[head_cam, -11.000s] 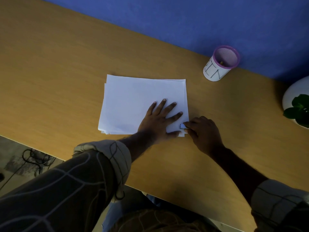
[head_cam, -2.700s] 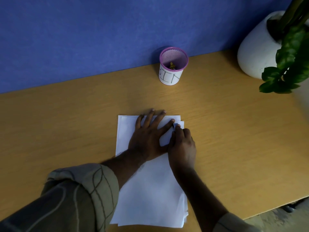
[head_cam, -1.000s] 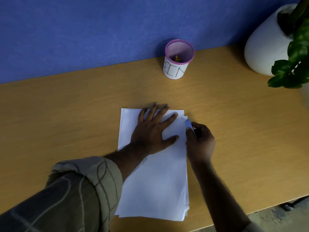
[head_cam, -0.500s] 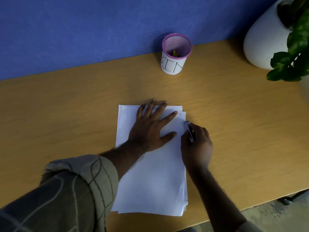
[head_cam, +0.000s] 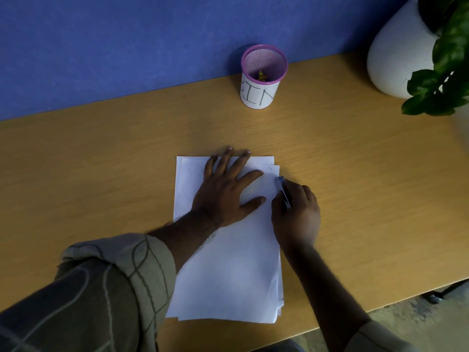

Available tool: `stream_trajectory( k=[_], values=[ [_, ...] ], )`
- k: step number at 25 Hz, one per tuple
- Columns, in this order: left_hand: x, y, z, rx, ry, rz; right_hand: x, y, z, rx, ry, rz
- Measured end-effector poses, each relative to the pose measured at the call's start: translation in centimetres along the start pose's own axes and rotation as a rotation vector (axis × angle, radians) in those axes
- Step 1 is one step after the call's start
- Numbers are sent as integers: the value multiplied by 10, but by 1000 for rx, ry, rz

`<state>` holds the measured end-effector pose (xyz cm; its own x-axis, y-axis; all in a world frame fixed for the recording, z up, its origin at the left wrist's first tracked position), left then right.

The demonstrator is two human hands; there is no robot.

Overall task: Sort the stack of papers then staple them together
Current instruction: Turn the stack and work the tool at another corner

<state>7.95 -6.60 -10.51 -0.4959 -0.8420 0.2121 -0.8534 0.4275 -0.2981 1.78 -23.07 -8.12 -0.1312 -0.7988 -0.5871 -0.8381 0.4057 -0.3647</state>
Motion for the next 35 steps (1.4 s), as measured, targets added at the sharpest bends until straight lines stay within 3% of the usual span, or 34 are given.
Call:
stream_trajectory(
  k=[24,35],
  values=[
    [-2,-2,3,-48,-1,-24,-17,-8,17,-70,-15,-70],
    [-2,-2,4,-57,0,-37,-13,-22,11,56,-101,190]
  ],
)
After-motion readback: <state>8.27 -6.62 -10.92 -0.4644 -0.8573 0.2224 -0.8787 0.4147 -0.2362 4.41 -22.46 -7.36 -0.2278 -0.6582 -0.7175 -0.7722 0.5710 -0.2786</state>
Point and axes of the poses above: each hand's wrist, its own y-axis away from the middle knuckle, its own z-axis out of the palm, x = y × z, the point moved 2 cm from there along -y, towards the middle knuckle, and after that the axes turned 12 degrees about x, right-handed, at the moved point
